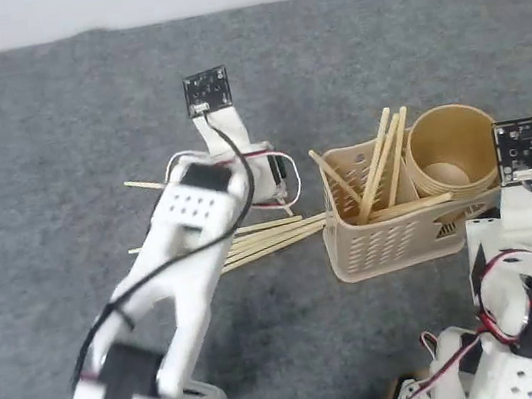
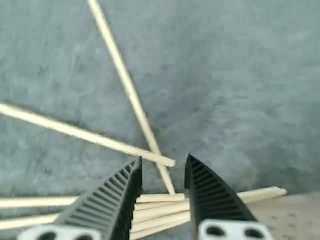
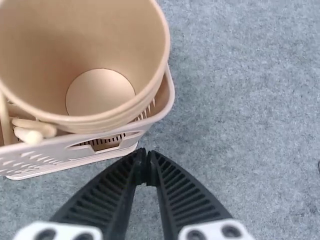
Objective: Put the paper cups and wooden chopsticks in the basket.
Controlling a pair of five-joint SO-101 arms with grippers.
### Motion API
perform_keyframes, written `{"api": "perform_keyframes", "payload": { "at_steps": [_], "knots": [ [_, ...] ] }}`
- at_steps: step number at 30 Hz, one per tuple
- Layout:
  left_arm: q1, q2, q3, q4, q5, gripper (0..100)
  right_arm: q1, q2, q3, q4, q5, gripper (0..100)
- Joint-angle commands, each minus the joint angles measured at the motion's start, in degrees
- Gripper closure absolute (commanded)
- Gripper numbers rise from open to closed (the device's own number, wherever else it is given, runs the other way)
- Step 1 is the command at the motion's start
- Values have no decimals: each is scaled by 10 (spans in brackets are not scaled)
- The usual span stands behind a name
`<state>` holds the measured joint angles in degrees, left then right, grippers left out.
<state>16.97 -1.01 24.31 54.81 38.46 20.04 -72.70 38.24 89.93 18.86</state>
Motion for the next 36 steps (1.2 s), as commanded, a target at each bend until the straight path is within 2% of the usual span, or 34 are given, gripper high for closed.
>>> {"api": "perform_keyframes", "payload": {
  "at_steps": [1, 7, 12, 25, 29, 36],
  "knots": [
    [-8, 65, -90, 52, 46, 865, -10, 2, -3, -9, 6, 991],
    [-7, 154, -177, 62, 55, 867, -22, 2, -3, -7, 6, 991],
    [-33, 206, -226, 62, 99, 867, -23, 2, -3, -7, 6, 991],
    [-39, 354, -378, 67, 110, 867, -23, 2, -3, -5, 6, 991],
    [-50, 396, -429, 119, 147, 867, -22, 2, -3, -5, 6, 991],
    [-62, 465, -545, 222, 152, 867, -23, 2, -3, -4, 6, 991]
  ]
}}
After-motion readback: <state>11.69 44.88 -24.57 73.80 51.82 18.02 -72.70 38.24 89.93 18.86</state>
